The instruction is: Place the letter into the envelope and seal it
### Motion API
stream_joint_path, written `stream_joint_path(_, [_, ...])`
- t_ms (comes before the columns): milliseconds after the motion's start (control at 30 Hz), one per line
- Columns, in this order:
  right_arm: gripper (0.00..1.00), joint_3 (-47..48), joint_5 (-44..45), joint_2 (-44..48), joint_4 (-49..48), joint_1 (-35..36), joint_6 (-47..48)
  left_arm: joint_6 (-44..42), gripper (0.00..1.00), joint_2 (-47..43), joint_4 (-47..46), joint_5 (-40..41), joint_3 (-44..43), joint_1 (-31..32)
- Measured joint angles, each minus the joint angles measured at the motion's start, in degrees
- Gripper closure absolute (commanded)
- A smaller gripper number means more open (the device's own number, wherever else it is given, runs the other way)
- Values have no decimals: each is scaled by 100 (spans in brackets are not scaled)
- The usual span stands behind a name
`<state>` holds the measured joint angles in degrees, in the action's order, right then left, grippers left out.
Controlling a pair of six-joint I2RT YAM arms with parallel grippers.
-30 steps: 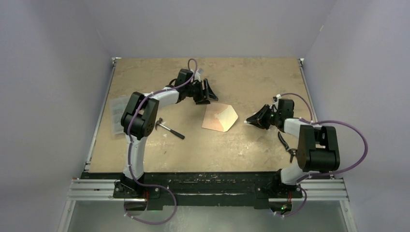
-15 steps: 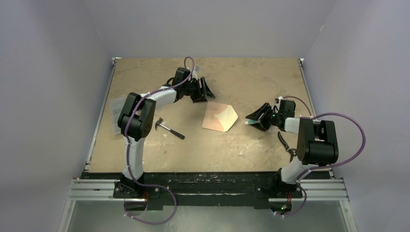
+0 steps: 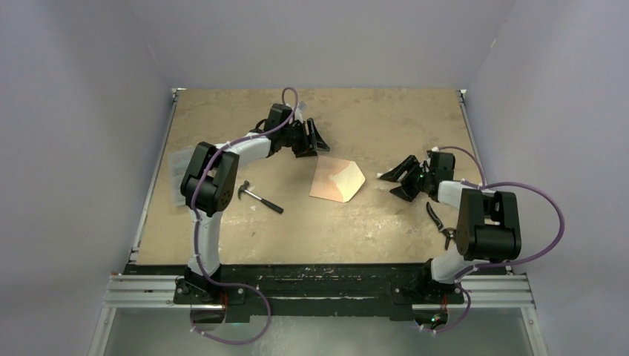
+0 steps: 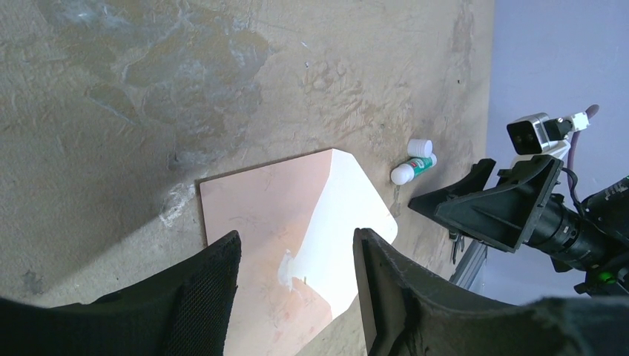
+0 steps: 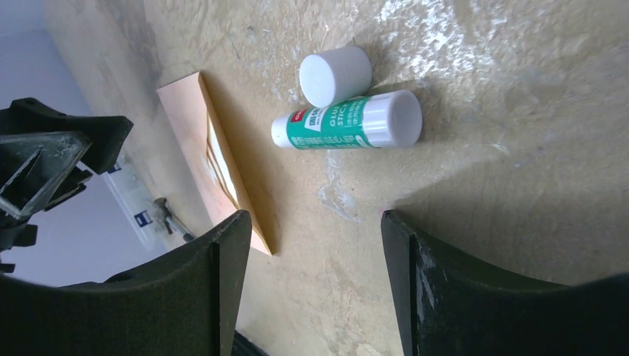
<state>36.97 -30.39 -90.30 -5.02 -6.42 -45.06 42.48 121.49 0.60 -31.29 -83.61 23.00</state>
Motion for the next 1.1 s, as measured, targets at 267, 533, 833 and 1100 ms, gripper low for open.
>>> stream_joint_path(267, [44, 37, 411, 48, 105, 2, 129, 2, 45, 0, 0, 0, 2, 0])
stream_joint_path(533, [51, 42, 424, 48, 83, -2, 376, 2, 48, 0, -2, -7, 7, 0])
stream_joint_path(833, [56, 42, 387, 48, 107, 7, 566, 20, 51, 0, -2, -118, 15, 0])
stream_joint_path(1100, [56, 63, 396, -37, 63, 52, 610, 20, 51, 0, 7, -149, 101, 0])
